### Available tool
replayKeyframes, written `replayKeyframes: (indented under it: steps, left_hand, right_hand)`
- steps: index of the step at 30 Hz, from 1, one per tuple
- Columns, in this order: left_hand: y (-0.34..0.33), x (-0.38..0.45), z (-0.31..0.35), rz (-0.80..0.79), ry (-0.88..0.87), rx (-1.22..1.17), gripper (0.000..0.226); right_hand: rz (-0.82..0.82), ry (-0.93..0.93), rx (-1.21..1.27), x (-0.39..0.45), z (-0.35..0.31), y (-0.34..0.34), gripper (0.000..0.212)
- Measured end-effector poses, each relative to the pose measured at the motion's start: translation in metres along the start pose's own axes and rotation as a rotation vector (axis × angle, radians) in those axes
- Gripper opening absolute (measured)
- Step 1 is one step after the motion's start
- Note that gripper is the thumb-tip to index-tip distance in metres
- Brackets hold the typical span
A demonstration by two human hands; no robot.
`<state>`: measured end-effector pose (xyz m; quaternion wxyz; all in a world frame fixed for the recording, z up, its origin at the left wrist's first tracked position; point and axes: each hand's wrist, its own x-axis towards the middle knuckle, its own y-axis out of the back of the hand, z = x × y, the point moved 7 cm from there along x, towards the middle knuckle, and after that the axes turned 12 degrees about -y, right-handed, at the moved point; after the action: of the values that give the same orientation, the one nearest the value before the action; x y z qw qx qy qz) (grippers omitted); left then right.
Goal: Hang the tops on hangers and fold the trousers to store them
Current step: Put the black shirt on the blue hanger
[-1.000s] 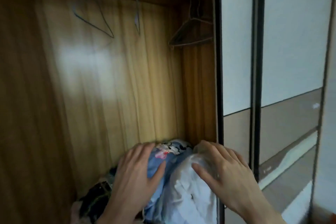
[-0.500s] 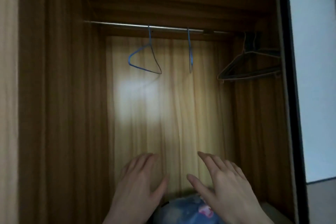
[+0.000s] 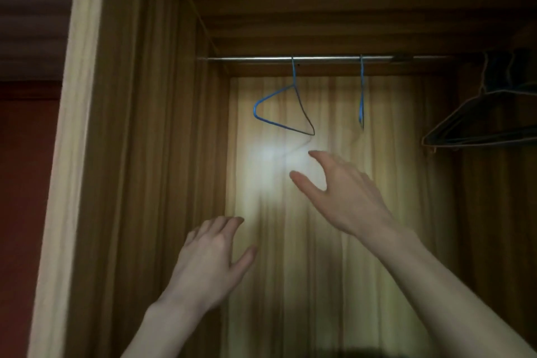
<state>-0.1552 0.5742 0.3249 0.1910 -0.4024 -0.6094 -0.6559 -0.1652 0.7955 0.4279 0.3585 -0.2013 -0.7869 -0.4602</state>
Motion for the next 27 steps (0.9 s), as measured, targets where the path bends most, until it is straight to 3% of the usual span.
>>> replayKeyframes:
  steps: [6, 20, 22, 25, 27]
  left_hand:
    - [0.031, 0.05, -0.012, 0.038, -0.001, 0.063, 0.064]
    - [0.097, 0.151, -0.017, 0.105, -0.01, 0.209, 0.057]
    - [0.101, 0.157, -0.018, 0.108, -0.014, 0.227, 0.058]
    - [0.105, 0.16, -0.018, 0.115, -0.019, 0.242, 0.059]
    - [0.103, 0.16, -0.016, 0.115, -0.019, 0.225, 0.06]
  right_hand:
    - [0.006, -0.014, 0.253, 0.066, -0.044, 0.026, 0.068]
    - [-0.141, -0.329, 0.243, 0.153, -0.116, 0.011, 0.083]
    - [-0.146, -0.362, 0.224, 0.163, -0.116, 0.007, 0.074]
    - [-0.112, -0.402, 0.307, 0.172, -0.108, 0.01, 0.034]
    - [-0.116, -0.448, 0.425, 0.173, -0.095, 0.011, 0.022]
